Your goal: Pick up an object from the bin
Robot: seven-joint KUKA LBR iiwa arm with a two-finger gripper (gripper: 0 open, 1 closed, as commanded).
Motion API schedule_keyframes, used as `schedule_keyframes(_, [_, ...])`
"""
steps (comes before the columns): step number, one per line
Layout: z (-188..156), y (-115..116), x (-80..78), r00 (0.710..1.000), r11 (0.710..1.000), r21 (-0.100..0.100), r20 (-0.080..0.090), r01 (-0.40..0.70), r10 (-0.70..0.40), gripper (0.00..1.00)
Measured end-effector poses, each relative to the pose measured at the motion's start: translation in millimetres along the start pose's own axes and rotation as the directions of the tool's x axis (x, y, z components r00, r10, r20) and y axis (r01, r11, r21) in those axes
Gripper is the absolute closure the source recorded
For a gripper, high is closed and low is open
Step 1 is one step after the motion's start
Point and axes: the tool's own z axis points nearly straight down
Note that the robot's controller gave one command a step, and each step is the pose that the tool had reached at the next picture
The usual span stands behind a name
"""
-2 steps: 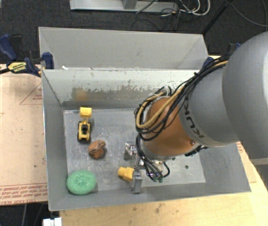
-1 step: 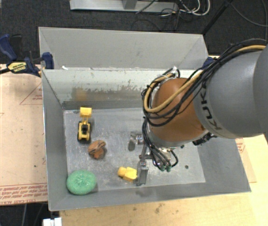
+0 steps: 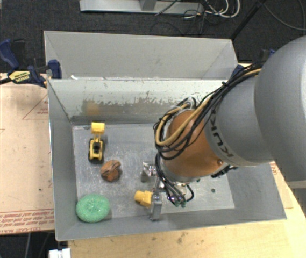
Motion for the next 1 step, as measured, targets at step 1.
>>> schedule_keyframes(1, [1.4, -9.0, 0.5, 0.998, 0.998, 0.004, -0.011, -0.066, 0.066, 0.00])
